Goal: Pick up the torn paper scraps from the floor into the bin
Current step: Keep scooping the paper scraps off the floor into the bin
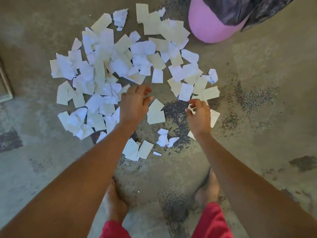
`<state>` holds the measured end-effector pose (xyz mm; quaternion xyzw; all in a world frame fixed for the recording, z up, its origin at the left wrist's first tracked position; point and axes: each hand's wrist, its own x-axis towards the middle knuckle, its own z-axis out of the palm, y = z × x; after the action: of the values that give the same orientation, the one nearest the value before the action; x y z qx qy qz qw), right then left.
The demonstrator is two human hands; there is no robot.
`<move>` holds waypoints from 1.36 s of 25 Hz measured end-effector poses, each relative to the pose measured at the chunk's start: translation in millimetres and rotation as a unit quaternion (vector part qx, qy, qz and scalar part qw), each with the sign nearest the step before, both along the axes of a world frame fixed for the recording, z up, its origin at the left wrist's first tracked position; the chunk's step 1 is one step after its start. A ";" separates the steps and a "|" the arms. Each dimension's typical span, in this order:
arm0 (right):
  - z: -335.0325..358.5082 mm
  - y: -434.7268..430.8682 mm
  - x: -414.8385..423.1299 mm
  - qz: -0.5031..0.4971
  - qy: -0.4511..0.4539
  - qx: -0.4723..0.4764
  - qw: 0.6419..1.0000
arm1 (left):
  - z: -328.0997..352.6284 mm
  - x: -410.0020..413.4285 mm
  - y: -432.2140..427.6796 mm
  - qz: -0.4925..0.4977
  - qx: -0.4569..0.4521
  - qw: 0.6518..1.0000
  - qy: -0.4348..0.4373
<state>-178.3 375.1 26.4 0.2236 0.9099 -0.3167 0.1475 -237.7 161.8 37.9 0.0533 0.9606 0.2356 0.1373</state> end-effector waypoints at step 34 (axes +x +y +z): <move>-85.1 -91.1 94.5 0.293 -0.105 0.087 0.946 | -95.6 187.5 -21.5 -0.074 -0.216 0.968 -0.100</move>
<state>-83.8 284.0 -58.7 -0.0087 0.9388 -0.1540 0.3080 -50.2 140.3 -57.7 0.0692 0.9634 0.0156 0.2583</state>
